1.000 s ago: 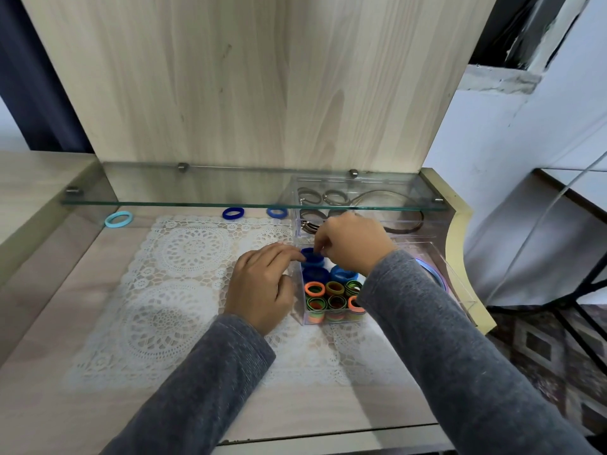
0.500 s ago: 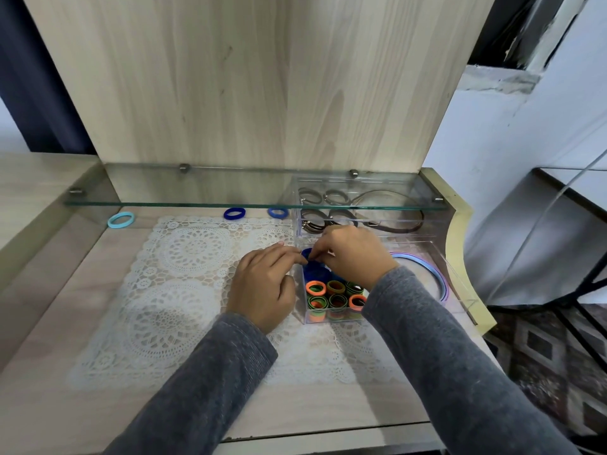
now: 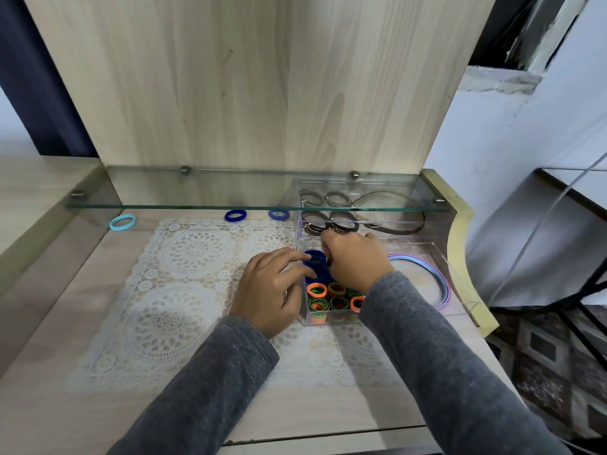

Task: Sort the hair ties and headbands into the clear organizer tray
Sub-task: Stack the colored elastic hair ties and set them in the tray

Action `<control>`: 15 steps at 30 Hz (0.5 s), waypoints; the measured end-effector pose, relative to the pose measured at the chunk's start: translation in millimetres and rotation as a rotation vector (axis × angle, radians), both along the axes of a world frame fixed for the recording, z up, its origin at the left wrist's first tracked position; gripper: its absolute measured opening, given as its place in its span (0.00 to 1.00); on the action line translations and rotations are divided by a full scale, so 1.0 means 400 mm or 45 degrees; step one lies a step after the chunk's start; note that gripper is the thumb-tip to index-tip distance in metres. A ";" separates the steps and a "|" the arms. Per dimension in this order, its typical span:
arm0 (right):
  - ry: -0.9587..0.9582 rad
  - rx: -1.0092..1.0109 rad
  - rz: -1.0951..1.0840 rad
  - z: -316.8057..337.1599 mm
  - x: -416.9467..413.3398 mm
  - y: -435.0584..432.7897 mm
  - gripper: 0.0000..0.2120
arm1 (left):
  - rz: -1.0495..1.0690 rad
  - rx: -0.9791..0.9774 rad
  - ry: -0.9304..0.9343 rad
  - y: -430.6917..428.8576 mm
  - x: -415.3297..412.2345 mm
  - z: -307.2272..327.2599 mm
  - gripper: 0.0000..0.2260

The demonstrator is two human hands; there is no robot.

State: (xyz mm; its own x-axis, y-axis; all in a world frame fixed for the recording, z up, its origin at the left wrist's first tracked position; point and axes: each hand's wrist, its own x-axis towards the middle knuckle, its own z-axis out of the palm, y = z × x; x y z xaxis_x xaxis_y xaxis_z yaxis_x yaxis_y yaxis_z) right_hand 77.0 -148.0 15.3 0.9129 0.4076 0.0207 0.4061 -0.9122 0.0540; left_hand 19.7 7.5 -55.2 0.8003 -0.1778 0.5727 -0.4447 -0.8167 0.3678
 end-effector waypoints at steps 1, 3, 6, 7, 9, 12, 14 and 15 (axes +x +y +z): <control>-0.008 -0.007 0.016 0.000 -0.001 0.005 0.11 | 0.001 0.001 -0.001 -0.001 0.000 0.000 0.16; -0.028 -0.031 0.033 0.001 -0.003 0.010 0.11 | 0.003 0.000 0.000 -0.001 0.000 0.000 0.16; -0.032 -0.057 0.013 0.005 -0.002 0.012 0.11 | -0.001 -0.007 0.002 -0.002 0.001 0.000 0.16; -0.036 -0.063 0.012 0.006 -0.002 0.012 0.11 | -0.002 -0.008 0.003 -0.001 0.001 -0.001 0.16; -0.058 -0.072 0.030 0.006 -0.004 0.016 0.11 | 0.000 -0.005 0.000 -0.001 0.001 -0.001 0.16; -0.058 -0.077 0.028 0.010 -0.009 0.018 0.11 | 0.014 -0.004 -0.015 -0.002 0.001 0.000 0.17; -0.031 -0.064 -0.013 0.012 -0.011 0.014 0.10 | 0.060 -0.015 -0.021 -0.002 0.000 0.004 0.17; -0.022 -0.055 -0.034 0.013 -0.013 0.013 0.10 | 0.106 -0.028 -0.019 -0.001 0.000 0.006 0.18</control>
